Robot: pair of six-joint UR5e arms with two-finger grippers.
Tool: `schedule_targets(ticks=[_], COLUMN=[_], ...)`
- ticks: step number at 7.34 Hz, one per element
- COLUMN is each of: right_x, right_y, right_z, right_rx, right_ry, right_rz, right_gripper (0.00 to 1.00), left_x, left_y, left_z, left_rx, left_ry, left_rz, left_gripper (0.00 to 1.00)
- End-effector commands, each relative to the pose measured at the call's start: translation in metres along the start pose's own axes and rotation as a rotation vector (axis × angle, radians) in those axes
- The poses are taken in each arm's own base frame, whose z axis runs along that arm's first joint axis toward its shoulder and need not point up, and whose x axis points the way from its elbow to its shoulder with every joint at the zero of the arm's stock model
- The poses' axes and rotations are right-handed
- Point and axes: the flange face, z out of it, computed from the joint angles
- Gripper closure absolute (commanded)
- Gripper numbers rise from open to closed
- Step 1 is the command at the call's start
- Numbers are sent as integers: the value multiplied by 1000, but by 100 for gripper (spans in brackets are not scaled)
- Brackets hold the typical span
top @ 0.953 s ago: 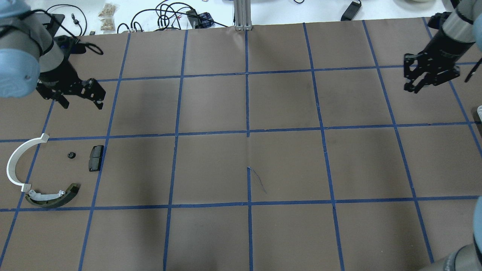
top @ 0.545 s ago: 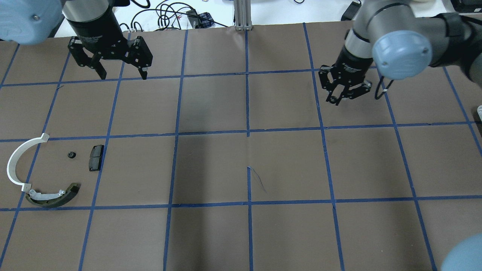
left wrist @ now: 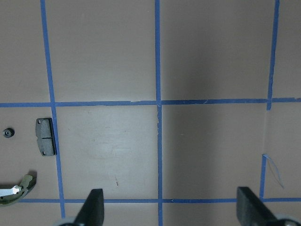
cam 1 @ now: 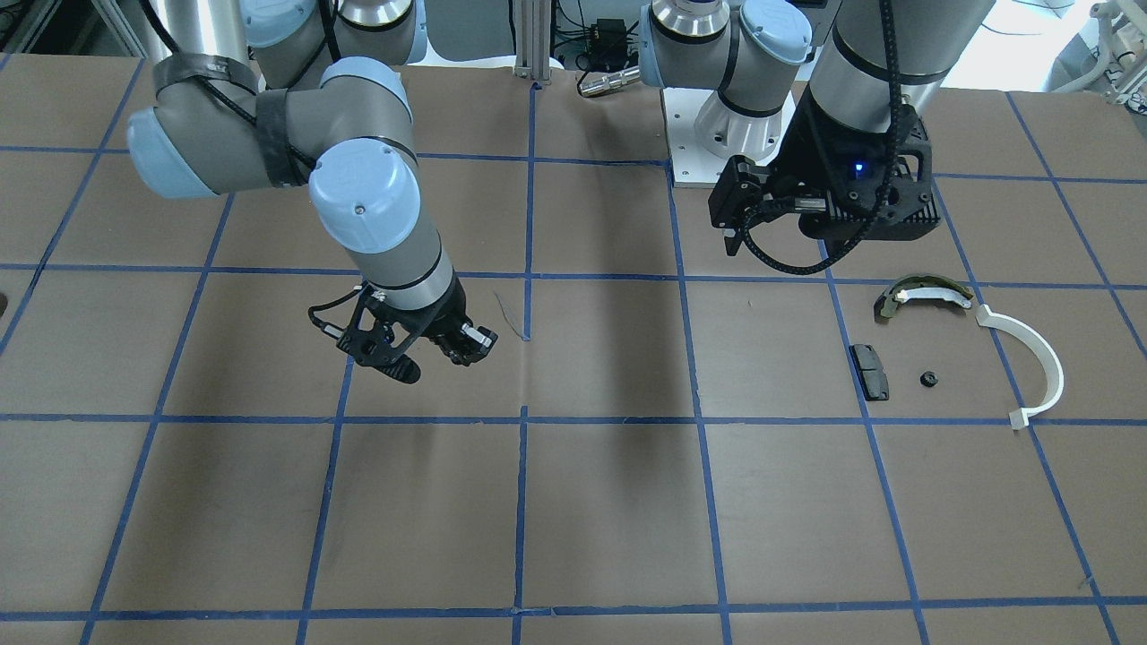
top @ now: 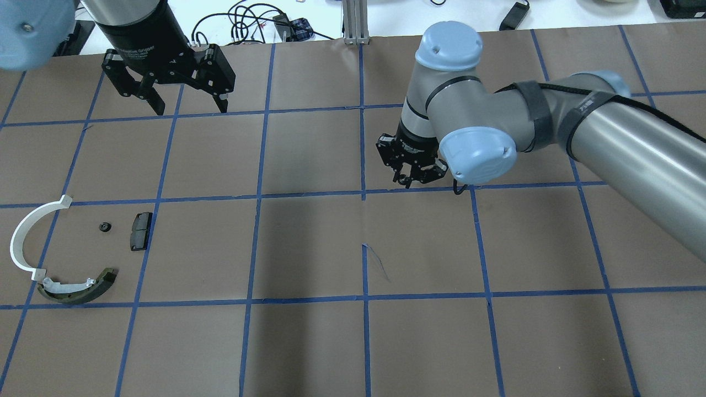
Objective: Place bearing gear from tray to pile
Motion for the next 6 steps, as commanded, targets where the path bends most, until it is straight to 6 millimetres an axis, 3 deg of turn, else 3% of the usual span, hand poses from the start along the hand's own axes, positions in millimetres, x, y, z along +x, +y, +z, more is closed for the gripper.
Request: schedule_targets(ticks=[1, 3, 4, 5, 6], right_x=[-27, -41, -48, -53, -54], right_y=[54, 59, 74, 89, 88], right_z=[42, 87, 98, 102, 101], right_rx=[1, -9, -18, -23, -13], right_ry=[-58, -50, -40, -32, -34], right_rz=[0, 26, 11, 8, -2], right_gripper=[100, 100, 100, 72, 5], left_x=[-2, -3, -4, -4, -4], left_y=[28, 37, 37, 36, 36], left_z=[12, 13, 13, 14, 14], left_rx=[0, 41, 40, 40, 41], left_ry=[0, -3, -5, -4, -2], left_rz=[-6, -3, 5, 5, 7], left_gripper=[0, 0, 0, 0, 0])
